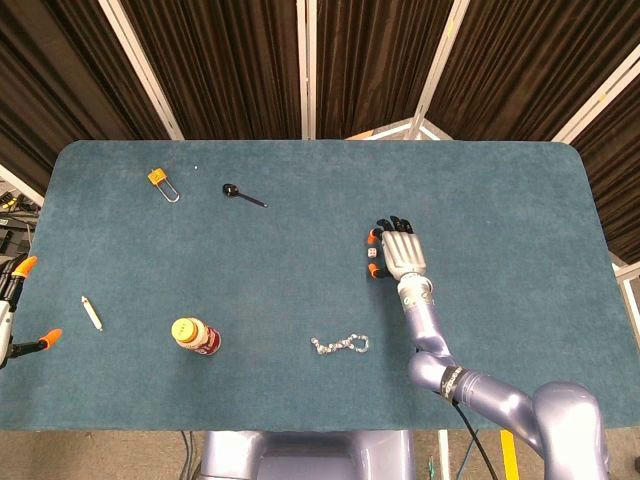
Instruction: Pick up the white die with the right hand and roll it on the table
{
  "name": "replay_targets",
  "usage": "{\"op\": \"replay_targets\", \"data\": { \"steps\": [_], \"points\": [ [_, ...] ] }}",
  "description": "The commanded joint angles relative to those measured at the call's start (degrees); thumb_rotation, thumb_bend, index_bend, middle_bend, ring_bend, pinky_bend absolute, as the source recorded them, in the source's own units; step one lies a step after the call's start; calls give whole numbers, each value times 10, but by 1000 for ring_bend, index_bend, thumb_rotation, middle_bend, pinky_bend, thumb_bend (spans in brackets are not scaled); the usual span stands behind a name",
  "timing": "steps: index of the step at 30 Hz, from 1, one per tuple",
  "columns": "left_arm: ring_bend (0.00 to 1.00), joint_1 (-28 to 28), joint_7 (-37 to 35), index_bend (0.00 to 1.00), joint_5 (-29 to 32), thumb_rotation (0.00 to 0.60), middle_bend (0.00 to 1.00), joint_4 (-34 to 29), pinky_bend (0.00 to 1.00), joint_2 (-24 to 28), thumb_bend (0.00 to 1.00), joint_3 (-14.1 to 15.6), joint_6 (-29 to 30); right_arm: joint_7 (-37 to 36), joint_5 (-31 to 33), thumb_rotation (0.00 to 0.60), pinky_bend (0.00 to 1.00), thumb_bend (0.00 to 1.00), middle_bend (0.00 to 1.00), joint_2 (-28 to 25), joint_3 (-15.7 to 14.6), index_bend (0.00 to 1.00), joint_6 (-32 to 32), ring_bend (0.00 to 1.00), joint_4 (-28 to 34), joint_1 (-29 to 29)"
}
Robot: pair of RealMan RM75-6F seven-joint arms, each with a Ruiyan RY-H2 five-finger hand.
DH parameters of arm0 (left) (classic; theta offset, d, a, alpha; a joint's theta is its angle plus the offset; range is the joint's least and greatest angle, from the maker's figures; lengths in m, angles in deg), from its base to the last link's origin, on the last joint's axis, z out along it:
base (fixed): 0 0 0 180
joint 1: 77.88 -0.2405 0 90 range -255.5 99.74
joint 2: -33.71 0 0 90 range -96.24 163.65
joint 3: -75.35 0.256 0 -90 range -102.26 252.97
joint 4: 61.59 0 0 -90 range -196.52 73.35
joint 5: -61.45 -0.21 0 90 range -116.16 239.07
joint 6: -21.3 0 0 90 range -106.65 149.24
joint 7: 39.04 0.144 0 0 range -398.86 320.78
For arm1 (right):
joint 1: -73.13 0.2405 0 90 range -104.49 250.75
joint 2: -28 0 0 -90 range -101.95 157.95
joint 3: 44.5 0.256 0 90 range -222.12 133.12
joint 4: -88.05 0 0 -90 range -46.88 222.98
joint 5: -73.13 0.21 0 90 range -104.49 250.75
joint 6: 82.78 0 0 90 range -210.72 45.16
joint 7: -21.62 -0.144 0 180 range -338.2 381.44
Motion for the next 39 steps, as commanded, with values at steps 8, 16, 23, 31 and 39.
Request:
{"op": "replay_targets", "data": {
  "steps": [8, 16, 23, 31, 39],
  "points": [
    [0, 4, -4, 0, 1, 600, 0, 3, 0, -1, 122, 2, -6, -9, 5, 600, 0, 257, 167, 31, 1, 434, 20, 0, -64, 18],
    [0, 5, -7, 0, 1, 600, 0, 4, 0, -1, 122, 1, -6, -17, 2, 600, 0, 310, 181, 48, 3, 455, 29, 0, -97, 26],
    [0, 6, -10, 0, 2, 600, 0, 5, 0, -1, 123, 2, -9, -23, -3, 600, 0, 360, 211, 55, 4, 508, 33, 0, -109, 28],
    [0, 8, -16, 0, -1, 600, 0, 8, 0, -2, 122, 3, -10, -37, -22, 600, 0, 421, 244, 57, 4, 579, 16, 0, -94, 24],
    [0, 7, -17, 0, 0, 600, 0, 10, 0, -3, 123, 3, -9, -36, -68, 600, 0, 413, 242, -7, 5, 562, -53, 0, 39, -1]
  ]
}}
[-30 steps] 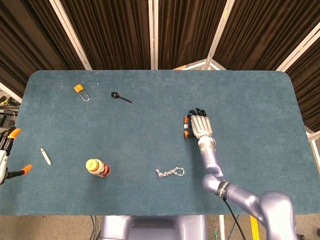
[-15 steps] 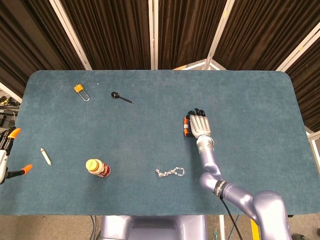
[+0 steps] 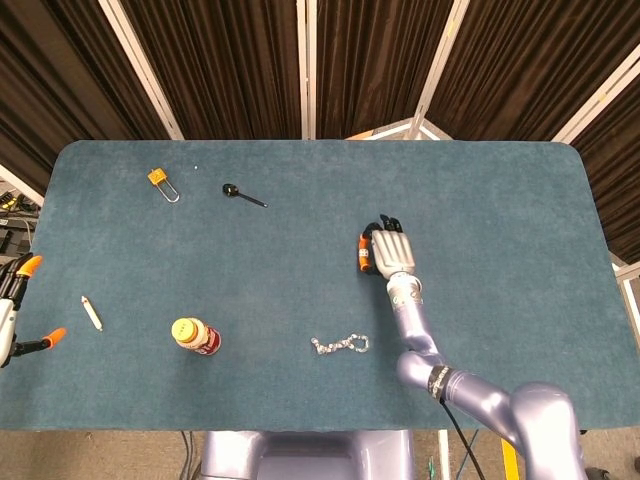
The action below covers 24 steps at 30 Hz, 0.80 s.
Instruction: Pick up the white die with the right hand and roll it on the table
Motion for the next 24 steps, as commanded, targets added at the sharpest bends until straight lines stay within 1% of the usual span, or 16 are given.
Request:
{"op": "replay_targets", "data": {
  "steps": [1, 4, 9, 11, 17, 20, 24],
  "points": [
    [0, 0, 2, 0, 0, 600, 0, 0, 0, -1, 123, 1, -1, 8, -34, 600, 0, 409, 240, -55, -1, 558, -54, 0, 101, -22],
    [0, 0, 4, 0, -1, 600, 0, 0, 0, -1, 122, 2, 0, 18, -44, 600, 0, 398, 238, -88, -2, 555, -77, 0, 163, -36],
    [0, -1, 8, 0, -1, 600, 0, -4, 0, 0, 123, 2, 3, 41, -57, 600, 0, 384, 232, -163, -8, 552, -116, 0, 292, -69],
    [0, -1, 10, 0, -3, 600, 0, -6, 0, 0, 122, 2, 5, 49, -61, 600, 0, 376, 218, -183, -14, 532, -125, 0, 325, -78],
    [0, 0, 19, 0, -10, 600, 0, -14, 0, 0, 122, 3, 10, 67, -52, 600, 0, 316, 152, -226, -25, 400, -138, 0, 393, -95],
    [0, 0, 23, 0, -14, 600, 0, -18, 0, 0, 122, 4, 13, 68, -48, 600, 0, 307, 139, -237, -26, 358, -144, 0, 411, -100],
    [0, 0, 25, 0, -15, 600, 0, -20, 0, 0, 123, 4, 13, 72, -49, 600, 0, 303, 130, -251, -35, 342, -152, 0, 423, -106]
  ]
}}
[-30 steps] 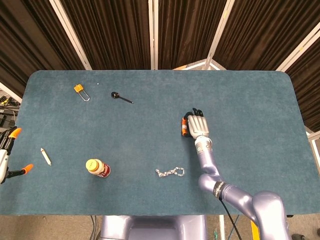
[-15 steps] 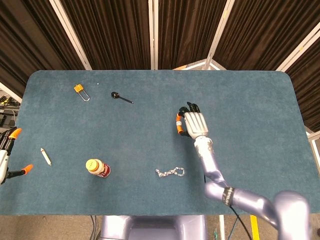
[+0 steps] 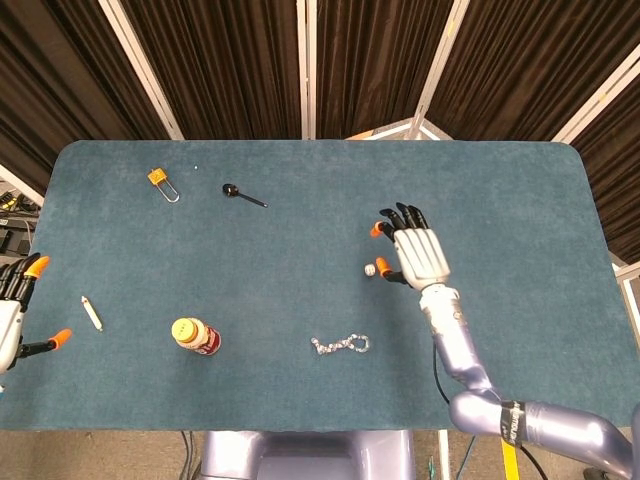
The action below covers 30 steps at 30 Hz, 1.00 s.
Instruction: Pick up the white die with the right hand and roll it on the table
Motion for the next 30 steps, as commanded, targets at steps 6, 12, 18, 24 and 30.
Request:
{"op": "replay_targets", "data": {
  "steps": [6, 12, 18, 24, 30],
  "points": [
    [0, 0, -1, 0, -2, 600, 0, 0, 0, 0, 123, 1, 1, -14, -19, 600, 0, 300, 129, -22, -25, 337, -24, 0, 16, -27],
    [0, -3, -3, 0, -3, 600, 0, 0, 0, 2, 122, 2, 6, -77, -97, 600, 0, 284, 116, -47, -79, 327, -66, 0, -2, -86],
    [0, -6, 0, 0, -9, 600, 0, -2, 0, 1, 122, 5, 13, -154, -190, 600, 0, 203, 28, -79, -146, 229, -115, 0, -48, -154],
    [0, -6, 10, 0, -15, 600, 0, 3, 0, -7, 123, 7, 17, -203, -245, 600, 0, 166, 0, -102, -195, 108, -161, 0, -91, -214],
    [0, -5, 10, 0, -20, 600, 0, 3, 0, -12, 122, 13, 12, -245, -280, 600, 0, 159, 0, -112, -218, 68, -215, 0, -120, -261]
  ]
}}
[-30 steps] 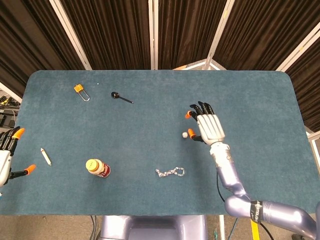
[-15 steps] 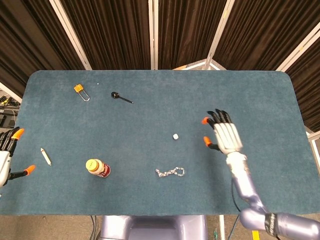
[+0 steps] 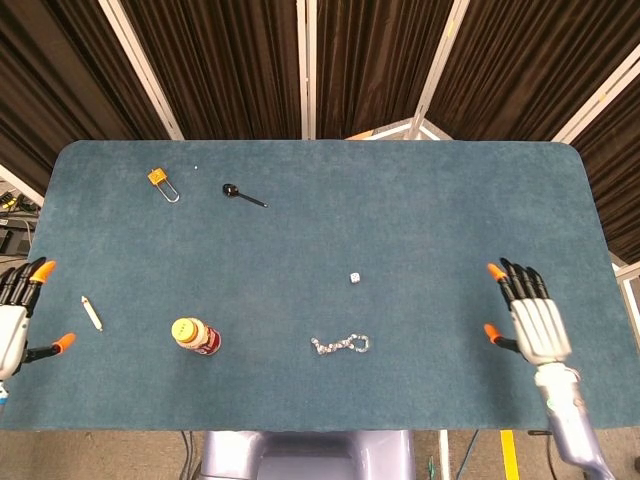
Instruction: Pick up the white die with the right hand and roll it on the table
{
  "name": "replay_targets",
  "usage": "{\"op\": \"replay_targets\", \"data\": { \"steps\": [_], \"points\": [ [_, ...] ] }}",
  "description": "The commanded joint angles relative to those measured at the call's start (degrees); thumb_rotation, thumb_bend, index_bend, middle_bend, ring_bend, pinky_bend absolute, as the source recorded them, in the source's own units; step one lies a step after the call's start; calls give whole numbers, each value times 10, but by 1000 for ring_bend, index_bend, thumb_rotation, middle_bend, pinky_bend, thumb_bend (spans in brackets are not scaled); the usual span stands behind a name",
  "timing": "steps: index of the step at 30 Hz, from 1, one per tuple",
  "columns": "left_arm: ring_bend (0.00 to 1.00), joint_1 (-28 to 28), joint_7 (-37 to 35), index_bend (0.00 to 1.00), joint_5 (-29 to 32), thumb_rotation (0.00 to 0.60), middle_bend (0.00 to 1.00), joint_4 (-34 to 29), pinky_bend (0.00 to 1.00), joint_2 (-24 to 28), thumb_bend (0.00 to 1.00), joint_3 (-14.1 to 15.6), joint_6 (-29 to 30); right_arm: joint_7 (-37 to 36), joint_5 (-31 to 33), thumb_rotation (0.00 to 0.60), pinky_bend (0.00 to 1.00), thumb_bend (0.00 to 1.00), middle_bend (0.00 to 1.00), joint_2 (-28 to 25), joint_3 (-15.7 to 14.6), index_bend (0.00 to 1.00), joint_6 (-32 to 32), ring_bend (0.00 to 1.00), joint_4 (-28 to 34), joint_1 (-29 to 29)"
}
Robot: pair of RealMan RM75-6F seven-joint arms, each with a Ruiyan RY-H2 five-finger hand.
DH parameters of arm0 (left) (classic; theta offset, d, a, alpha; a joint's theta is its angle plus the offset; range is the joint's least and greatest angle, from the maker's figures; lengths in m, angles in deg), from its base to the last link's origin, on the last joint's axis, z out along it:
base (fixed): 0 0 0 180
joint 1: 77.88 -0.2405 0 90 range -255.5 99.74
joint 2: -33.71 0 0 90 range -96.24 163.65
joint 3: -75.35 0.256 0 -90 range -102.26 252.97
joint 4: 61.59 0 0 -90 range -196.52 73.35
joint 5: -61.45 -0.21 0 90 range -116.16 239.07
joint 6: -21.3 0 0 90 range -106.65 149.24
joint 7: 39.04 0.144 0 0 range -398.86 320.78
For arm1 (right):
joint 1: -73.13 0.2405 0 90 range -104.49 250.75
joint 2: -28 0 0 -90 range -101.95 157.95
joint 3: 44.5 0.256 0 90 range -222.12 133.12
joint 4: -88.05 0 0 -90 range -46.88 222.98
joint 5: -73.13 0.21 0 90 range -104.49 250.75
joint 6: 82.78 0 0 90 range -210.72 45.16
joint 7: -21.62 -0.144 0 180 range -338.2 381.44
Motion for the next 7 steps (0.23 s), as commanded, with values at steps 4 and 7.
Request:
{"op": "replay_targets", "data": {
  "steps": [4, 7],
  "points": [
    [0, -4, 3, 0, -1, 600, 0, 5, 0, -4, 122, 5, 1, -44, -48, 600, 0, 159, 0, -18, -20, 66, -65, 0, -24, -49],
    [0, -5, 5, 0, -2, 600, 0, 9, 0, -7, 122, 6, 3, -57, -55, 600, 0, 158, 0, -25, -21, 65, -75, 0, -28, -61]
  ]
}}
